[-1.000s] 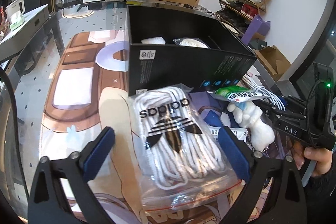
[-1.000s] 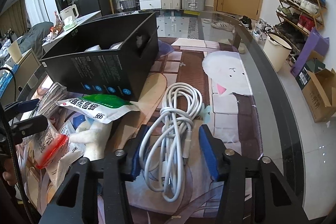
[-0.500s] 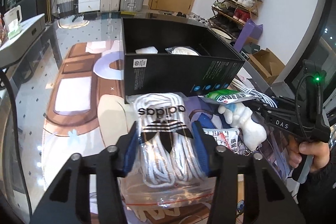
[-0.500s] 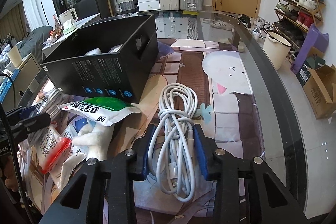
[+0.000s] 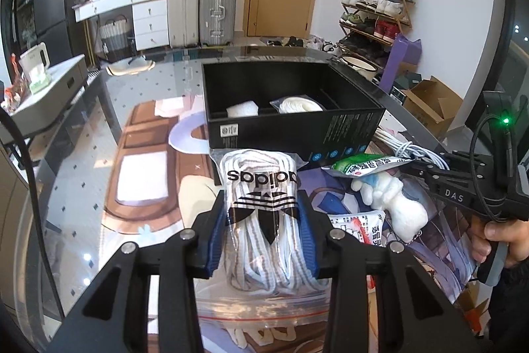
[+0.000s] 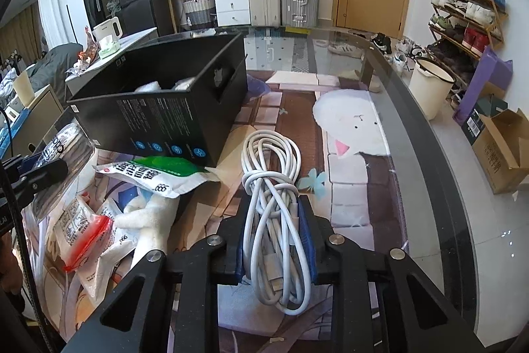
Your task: Organize soft objects
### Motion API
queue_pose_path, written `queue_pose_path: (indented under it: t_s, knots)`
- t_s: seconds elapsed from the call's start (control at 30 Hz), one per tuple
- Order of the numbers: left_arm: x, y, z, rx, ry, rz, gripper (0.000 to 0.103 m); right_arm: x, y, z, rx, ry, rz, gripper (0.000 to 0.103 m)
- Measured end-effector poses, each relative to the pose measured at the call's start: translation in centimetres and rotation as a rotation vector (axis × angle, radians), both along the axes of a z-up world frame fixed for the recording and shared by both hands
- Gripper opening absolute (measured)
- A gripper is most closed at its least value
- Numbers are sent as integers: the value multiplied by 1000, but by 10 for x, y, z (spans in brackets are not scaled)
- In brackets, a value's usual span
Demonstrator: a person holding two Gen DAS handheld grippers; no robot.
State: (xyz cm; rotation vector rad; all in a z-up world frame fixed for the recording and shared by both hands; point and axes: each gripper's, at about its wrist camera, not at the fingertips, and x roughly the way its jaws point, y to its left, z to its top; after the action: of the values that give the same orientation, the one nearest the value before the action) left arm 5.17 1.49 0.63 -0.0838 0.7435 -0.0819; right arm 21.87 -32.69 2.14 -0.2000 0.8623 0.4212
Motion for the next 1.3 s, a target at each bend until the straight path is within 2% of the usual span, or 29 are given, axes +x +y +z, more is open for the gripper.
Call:
queue_pose_path:
  t_s: [0.27,0.87,1.3]
  knots:
    - [-2,0,9,24,-33,13,37,-5,-5,16,25,-43,-2,26]
    - [-7,12,26,-2,-94,70,37,-27,-4,58,61,-137,44,26]
    - [2,14,46,-12,-146,70,38,-34,12,80,85,-180,111,26]
